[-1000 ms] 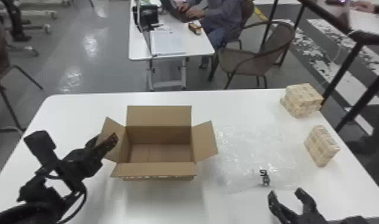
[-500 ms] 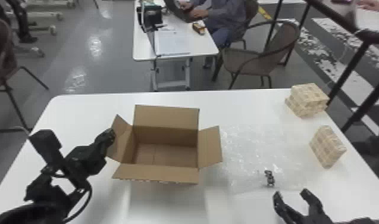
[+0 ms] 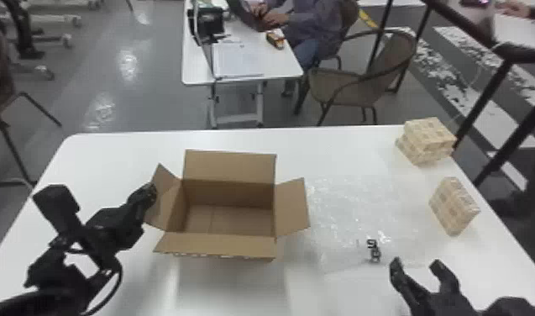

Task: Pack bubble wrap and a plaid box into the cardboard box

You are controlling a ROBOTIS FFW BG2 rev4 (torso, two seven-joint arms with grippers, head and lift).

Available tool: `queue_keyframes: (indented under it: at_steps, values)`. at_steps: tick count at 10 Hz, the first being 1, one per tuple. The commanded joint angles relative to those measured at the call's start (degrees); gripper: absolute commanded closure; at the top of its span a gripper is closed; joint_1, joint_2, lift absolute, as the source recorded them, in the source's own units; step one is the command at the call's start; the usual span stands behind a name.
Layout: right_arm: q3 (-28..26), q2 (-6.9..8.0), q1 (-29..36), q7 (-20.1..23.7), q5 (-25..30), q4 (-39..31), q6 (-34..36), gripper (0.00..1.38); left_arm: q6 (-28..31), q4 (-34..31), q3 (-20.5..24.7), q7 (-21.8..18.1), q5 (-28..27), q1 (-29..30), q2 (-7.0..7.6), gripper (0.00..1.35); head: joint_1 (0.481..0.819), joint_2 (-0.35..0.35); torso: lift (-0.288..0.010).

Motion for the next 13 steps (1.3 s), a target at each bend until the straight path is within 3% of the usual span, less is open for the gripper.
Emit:
queue_keyframes:
  at_steps: [1,4,9,11,13]
  values:
    - [-0.05,0.55,0.31,-2.58,-1.27,-5.92,5.41,0.37,0.0,0.0,0.01,0.0,0.14,0.13,-0.15,1.19,0.695,-0.049,-0.071]
    - [-1.37,0.46,-4.0,-7.24,3.12,-14.36,18.95,0.37,-0.61,0.0,0.01,0.26,-0.03,0.39,-0.15,1.19,0.695,-0.06,-0.071]
    - [-1.99,-0.15,-18.24,-7.24,2.68,-14.18,49.01,0.37,-1.41,0.27,-0.95,0.97,0.05,0.39,-0.15,1.19,0.695,-0.04,-0.071]
    - [-1.99,-1.21,-23.95,-7.41,2.68,-14.18,63.42,0.37,-1.58,0.27,-1.48,1.05,0.14,0.31,-0.15,1.19,0.695,-0.035,-0.071]
    - [-1.99,-2.08,-29.4,-7.41,1.45,-10.49,72.91,0.37,-1.58,0.35,-2.01,1.05,0.32,0.13,-0.15,1.19,0.695,-0.031,-0.071]
